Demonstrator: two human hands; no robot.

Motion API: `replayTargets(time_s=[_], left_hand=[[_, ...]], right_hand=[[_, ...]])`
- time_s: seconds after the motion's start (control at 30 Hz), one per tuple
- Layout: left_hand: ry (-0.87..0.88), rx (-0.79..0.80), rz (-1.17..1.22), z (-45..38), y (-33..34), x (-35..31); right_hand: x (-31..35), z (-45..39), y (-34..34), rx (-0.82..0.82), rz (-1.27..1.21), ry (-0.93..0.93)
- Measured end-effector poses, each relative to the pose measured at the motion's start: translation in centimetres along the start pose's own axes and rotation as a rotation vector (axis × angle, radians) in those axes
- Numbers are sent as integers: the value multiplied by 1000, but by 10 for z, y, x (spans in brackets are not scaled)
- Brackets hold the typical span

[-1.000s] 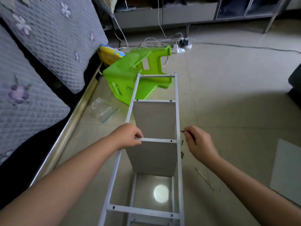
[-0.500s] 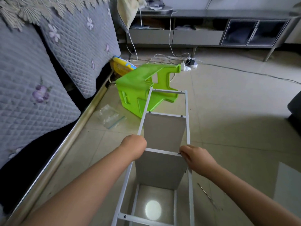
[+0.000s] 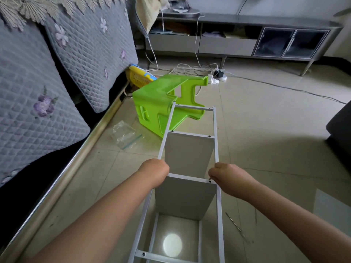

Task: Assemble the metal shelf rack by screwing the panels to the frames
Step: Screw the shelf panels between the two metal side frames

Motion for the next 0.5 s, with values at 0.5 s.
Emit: replayTargets(time_s=[0.5], left_hand=[[15,-32,-37,0,-2,1]], right_hand=[[16,-11,6,255,167,-11]])
Point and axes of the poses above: each hand's wrist, its own z-axis away from the middle knuckle, its own y-axis out of the palm, x = y × z, the point moved 5 cm from there along -z, towards the middle knuckle, and after that the axes turned 7 degrees about z, right-handed, at the moved point
